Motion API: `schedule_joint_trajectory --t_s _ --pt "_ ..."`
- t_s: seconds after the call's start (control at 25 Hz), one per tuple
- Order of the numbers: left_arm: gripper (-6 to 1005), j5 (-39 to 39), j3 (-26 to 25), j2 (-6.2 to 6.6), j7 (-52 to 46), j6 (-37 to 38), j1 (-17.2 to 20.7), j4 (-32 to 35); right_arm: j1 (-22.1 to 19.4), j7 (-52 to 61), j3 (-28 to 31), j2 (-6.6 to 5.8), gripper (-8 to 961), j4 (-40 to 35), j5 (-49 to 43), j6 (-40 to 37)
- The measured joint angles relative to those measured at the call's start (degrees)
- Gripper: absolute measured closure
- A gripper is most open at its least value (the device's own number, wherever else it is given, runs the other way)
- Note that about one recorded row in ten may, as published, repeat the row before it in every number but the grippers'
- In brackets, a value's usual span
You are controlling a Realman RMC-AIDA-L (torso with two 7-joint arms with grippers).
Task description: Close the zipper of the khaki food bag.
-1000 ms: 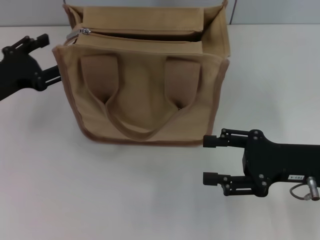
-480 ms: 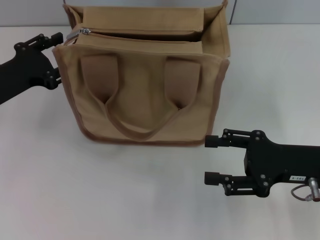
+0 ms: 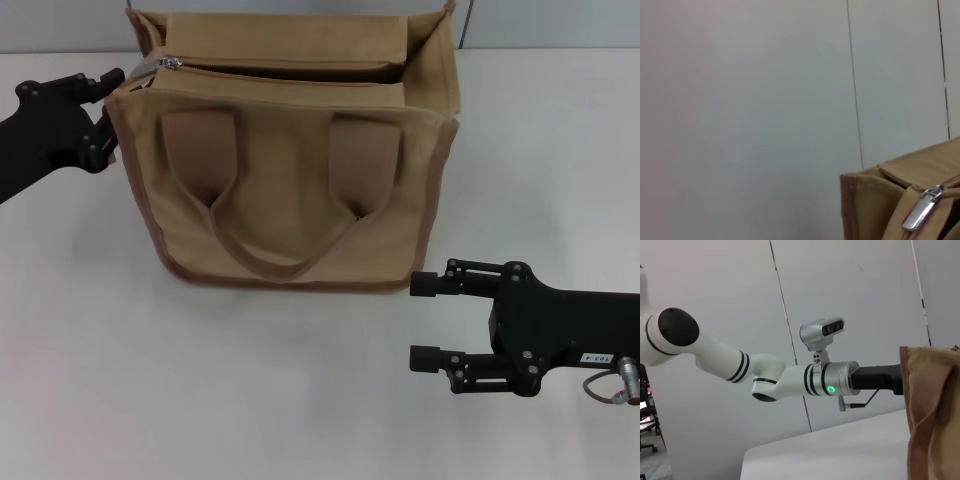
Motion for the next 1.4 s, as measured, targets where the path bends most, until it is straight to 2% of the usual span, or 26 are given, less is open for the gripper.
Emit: schedule_joint_trajectory --t_s 0.4,0.48,0.52,0.76,1.0,1.08,1.4 --pt "924 -1.47 -0.11 0.38 -0.54 4.12 0.63 0.03 -0.42 0.00 0.05 0.00 216 0.00 0.08 -0.26" --pt "982 -2.39 -0.11 0.36 -0.67 6.93 0.83 0.02 -0.57 0.17 0.18 0.00 216 0.02 0.97 -0.92" --pt "982 -3.10 -0.07 0.18 -0.71 9.66 0.82 0.00 -0.53 0.68 0.25 0.00 216 0.78 3.17 -2.14" --pt "979 -4.59 0.50 -0.15 -0.74 14.57 -0.58 -1.38 0.39 5.33 0.34 -0.15 216 2.47 9.95 -6.31" --pt "977 -4.43 1.04 -0.15 -0.44 14.48 -2.26 -2.42 2.07 13.39 1.91 -0.56 216 1.50 11.88 -7.98" --pt "976 -5.74 1.12 -0.25 -0.67 14.16 -2.56 -2.54 3.82 18.41 4.68 -0.85 216 0.58 12.22 -8.23" --pt "973 -6.01 0.95 -0.12 -0.97 13.69 -2.62 -2.58 6.91 26.93 5.49 -1.66 216 -2.98 12.18 -6.54"
